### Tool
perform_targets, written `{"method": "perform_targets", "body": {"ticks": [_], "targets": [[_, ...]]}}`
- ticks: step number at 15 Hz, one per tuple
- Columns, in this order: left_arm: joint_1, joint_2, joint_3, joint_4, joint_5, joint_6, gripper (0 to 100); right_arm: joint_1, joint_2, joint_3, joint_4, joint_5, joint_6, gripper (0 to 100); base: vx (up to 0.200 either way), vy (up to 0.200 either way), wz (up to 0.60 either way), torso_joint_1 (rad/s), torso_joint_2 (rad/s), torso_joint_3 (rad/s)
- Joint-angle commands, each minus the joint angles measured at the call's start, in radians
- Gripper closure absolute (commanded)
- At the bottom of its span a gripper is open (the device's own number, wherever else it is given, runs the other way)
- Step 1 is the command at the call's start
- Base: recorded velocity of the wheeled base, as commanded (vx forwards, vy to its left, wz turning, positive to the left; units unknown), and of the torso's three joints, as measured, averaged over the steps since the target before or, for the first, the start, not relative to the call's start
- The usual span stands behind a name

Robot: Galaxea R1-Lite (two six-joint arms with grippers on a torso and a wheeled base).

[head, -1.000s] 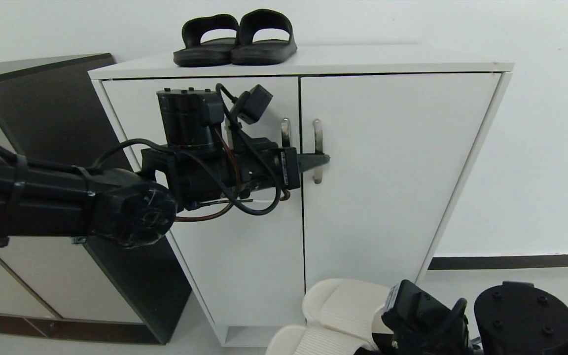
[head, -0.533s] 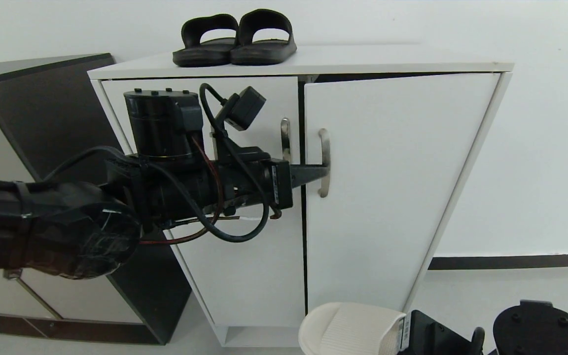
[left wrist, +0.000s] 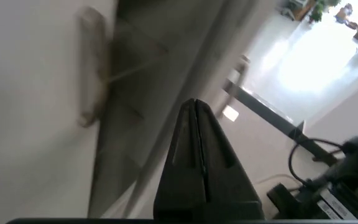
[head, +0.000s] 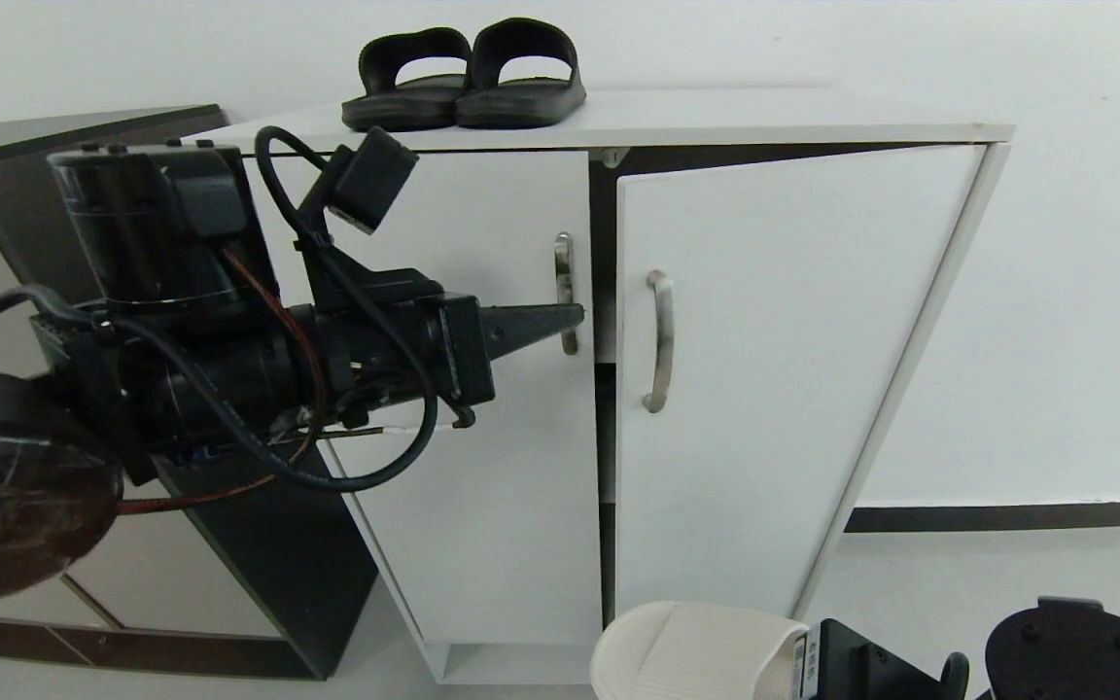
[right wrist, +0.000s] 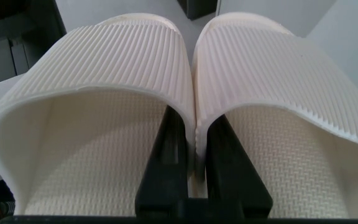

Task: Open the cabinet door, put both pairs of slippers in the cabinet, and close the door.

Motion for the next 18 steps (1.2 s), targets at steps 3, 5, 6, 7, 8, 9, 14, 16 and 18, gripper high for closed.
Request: {"method": "perform_targets", "body": {"ticks": [3,5,6,7,8,9,14,16,18], "targets": [[0.075,0.1,-0.102,0.0,0.005,-0.028,100,0.0,-0.001,0.001,-0.001,0.0,-0.003,100,0.0,0.0,0.0,0.0,0.0,0.0],[0.079,0.165,-0.168,0.0,0.005,-0.055,100,0.0,-0.001,0.001,-0.001,0.002,-0.006,100,0.0,0.0,0.0,0.0,0.0,0.0],[0.078,0.174,-0.181,0.0,0.001,-0.059,100,0.0,0.0,0.001,0.001,0.0,-0.006,100,0.0,0.0,0.0,0.0,0.0,0.0],[0.075,0.177,-0.195,0.0,0.001,-0.06,100,0.0,0.0,0.001,-0.001,0.0,-0.006,100,0.0,0.0,0.0,0.0,0.0,0.0],[0.064,0.177,-0.197,0.0,-0.001,-0.06,100,0.0,0.0,0.001,-0.001,0.002,-0.006,100,0.0,0.0,0.0,0.0,0.0,0.0],[0.05,0.177,-0.201,-0.002,-0.001,-0.06,100,0.0,0.002,0.003,0.001,0.0,-0.006,100,0.0,0.0,0.0,0.0,0.0,0.0],[0.016,0.215,-0.204,-0.08,-0.001,-0.059,100,0.0,0.002,0.003,0.004,-0.003,-0.005,100,0.0,0.0,0.0,0.0,0.0,0.0],[0.013,0.264,-0.206,-0.17,0.007,-0.052,100,0.0,0.008,0.001,0.004,-0.003,-0.005,100,0.0,0.0,0.0,0.0,0.0,0.0],[0.007,0.269,-0.208,-0.172,0.007,-0.052,100,0.0,0.014,0.001,0.002,-0.003,-0.003,100,0.0,0.0,0.0,0.0,0.0,0.0]]}}
